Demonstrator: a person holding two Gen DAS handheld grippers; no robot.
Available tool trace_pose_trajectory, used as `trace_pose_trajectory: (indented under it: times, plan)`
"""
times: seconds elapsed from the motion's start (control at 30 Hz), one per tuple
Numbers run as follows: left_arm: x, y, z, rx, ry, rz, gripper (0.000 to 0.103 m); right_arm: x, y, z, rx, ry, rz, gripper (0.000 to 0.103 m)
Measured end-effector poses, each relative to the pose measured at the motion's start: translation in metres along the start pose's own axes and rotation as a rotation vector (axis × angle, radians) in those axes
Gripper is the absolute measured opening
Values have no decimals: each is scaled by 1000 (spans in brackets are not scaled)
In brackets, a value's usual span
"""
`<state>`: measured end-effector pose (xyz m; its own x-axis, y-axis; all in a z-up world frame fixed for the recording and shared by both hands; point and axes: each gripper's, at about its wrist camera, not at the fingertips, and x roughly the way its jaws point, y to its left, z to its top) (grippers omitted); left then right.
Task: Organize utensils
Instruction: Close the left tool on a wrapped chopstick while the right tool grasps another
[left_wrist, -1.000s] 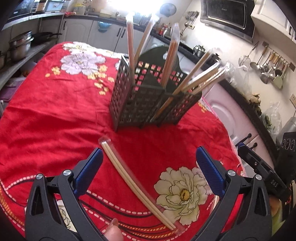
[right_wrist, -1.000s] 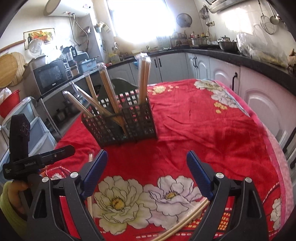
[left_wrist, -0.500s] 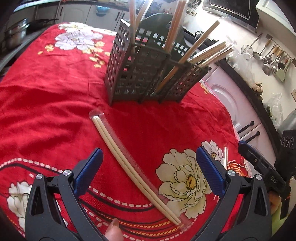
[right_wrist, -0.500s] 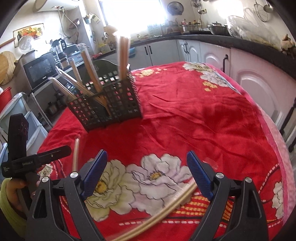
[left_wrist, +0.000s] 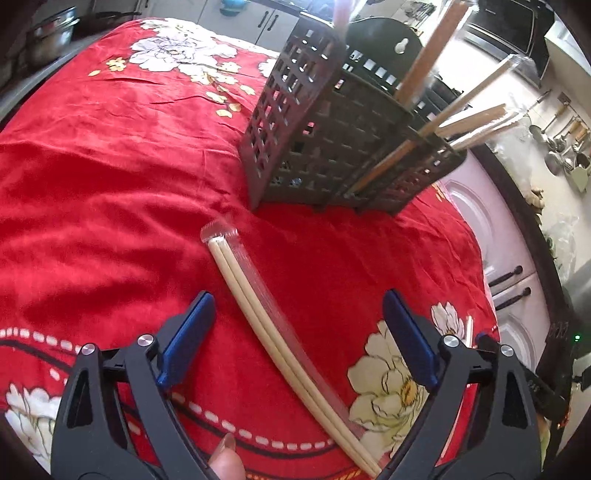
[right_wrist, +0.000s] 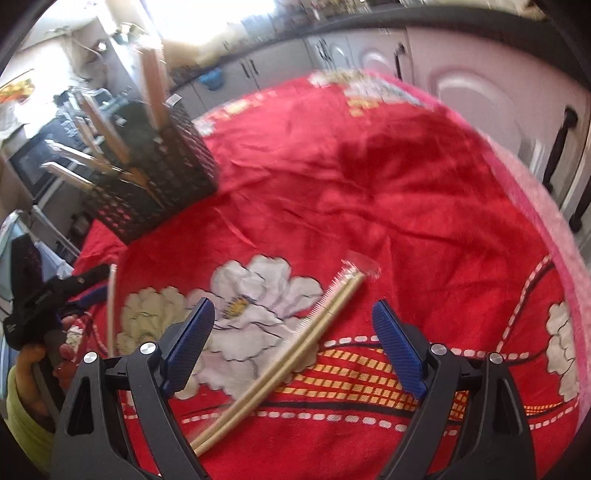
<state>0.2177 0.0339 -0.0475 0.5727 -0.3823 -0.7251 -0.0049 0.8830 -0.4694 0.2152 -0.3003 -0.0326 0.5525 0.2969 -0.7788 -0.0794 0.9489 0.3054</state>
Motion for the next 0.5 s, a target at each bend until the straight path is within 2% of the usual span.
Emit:
trace_pose_trajectory:
  times: [0.23, 0.43, 0.5]
  plan:
    - [8, 6, 14, -31, -13, 17, 81, 13, -7, 11, 44, 31, 4, 71]
    - [12, 14, 23, -44, -22, 46, 68, 22, -7, 20, 42, 33, 4, 40]
    - [14, 14, 25, -34, -24, 57, 66, 26, -5, 21, 42, 37, 22, 22]
